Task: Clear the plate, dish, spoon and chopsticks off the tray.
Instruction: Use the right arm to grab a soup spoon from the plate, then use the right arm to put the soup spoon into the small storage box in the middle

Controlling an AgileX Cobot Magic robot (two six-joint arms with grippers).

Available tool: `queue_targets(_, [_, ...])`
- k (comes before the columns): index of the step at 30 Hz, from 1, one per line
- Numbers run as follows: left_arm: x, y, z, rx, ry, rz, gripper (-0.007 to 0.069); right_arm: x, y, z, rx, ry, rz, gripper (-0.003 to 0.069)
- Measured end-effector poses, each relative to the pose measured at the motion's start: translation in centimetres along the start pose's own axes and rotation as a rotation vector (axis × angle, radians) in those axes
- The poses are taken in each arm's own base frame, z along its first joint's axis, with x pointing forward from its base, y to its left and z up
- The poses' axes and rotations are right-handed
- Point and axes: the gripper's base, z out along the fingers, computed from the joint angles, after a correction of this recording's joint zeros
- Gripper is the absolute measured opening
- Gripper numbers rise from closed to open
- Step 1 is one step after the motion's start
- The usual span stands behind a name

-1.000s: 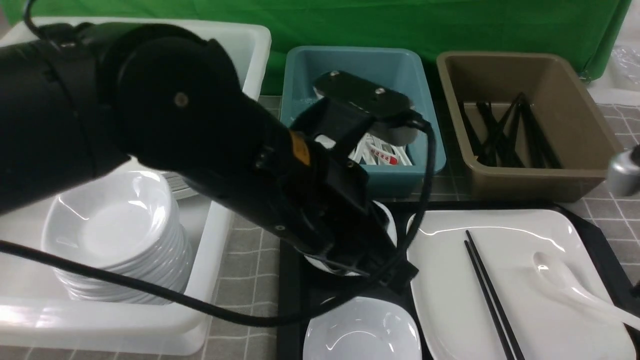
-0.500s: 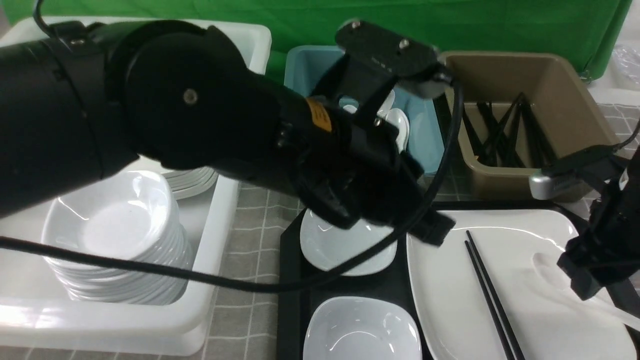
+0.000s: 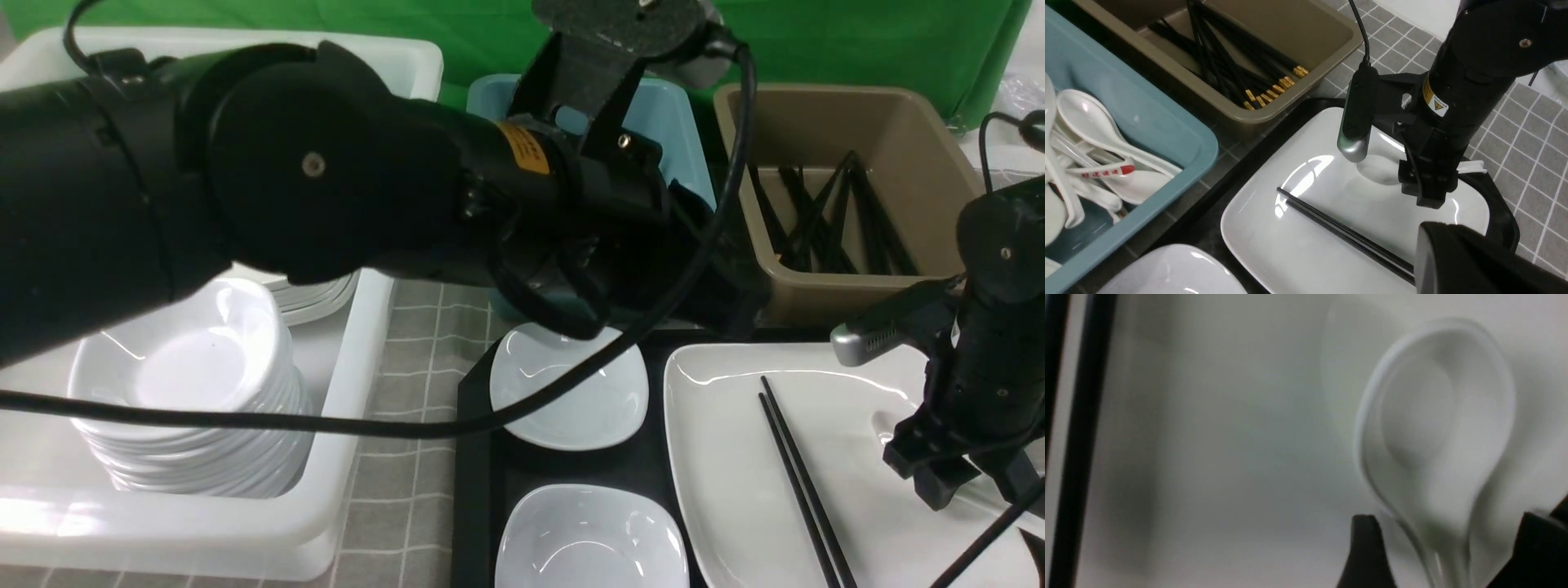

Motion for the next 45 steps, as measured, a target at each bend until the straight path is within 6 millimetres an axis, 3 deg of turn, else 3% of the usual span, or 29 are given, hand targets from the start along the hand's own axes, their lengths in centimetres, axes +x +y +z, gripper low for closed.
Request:
queue_targets(6, [0.5,0.0,0.2,0.005,0.031,0.001,0.0001,-0.2,0.1,0.6,-0.003,0.012,0.015,0.0479])
queue_targets(11, [0.5,0.0,0.2,0.004,0.032,0.002,0.0001,-0.2,0.1,0.6,-0.010,0.018,0.038,0.0207])
queue_targets(14, [0.4,0.1,0.2,-0.003,0.025,0.011,0.0001,0.0,0.5,0.0,-0.032,0.023,0.061,0.0200])
queue_targets(19, [0.4,0.5,0.2,-0.033,0.020,0.038,0.0001,-0.1,1.6,-3.9,-0.096,-0.094,0.103,0.0200])
queue_targets(20, [0.4,0.9,0.1,-0.046,0.021,0.029,0.0001,-0.2,2.0,-5.0,-0.118,-0.138,0.112,0.0200])
queue_targets(22, [0.3,2.7,-0.2,-0.115,0.023,-0.008,0.0001,-0.9,3.0,-9.2,-0.181,-0.332,0.125,0.0200])
queue_targets(24, [0.4,3.7,-0.4,-0.148,0.027,-0.025,0.0001,-1.3,3.4,-11.0,-0.202,-0.425,0.123,0.0200])
queue_targets(26, [0.5,6.6,-1.4,-0.235,0.040,-0.074,0.0001,-3.0,4.3,-15.7,-0.239,-0.678,0.111,0.0200])
queue_targets(28, [0.6,8.0,-2.1,-0.272,0.040,-0.112,0.0001,-4.2,4.6,-17.6,-0.260,-0.791,0.112,0.0200])
queue_targets(29, [0.7,9.5,-2.9,-0.308,0.042,-0.157,0.0001,-6.2,5.1,-19.4,-0.286,-0.922,0.122,0.0200])
queue_targets(33, [1.3,11.1,-3.7,-0.334,0.078,-0.233,0.0001,-10.6,5.7,-20.6,-0.300,-1.068,0.129,0.0200])
queue_targets(36, [2.3,11.1,-4.0,-0.311,0.182,-0.245,0.0001,-14.5,5.9,-19.5,-0.329,-1.101,0.184,0.0200])
queue_targets(39, [3.0,10.8,-4.1,-0.279,0.278,-0.214,0.0001,-16.4,6.0,-18.0,-0.359,-1.083,0.240,0.0257])
queue_targets(45, [3.5,10.5,-4.2,-0.244,0.330,-0.208,0.0001,-16.5,6.0,-17.9,-0.376,-1.062,0.260,0.0512])
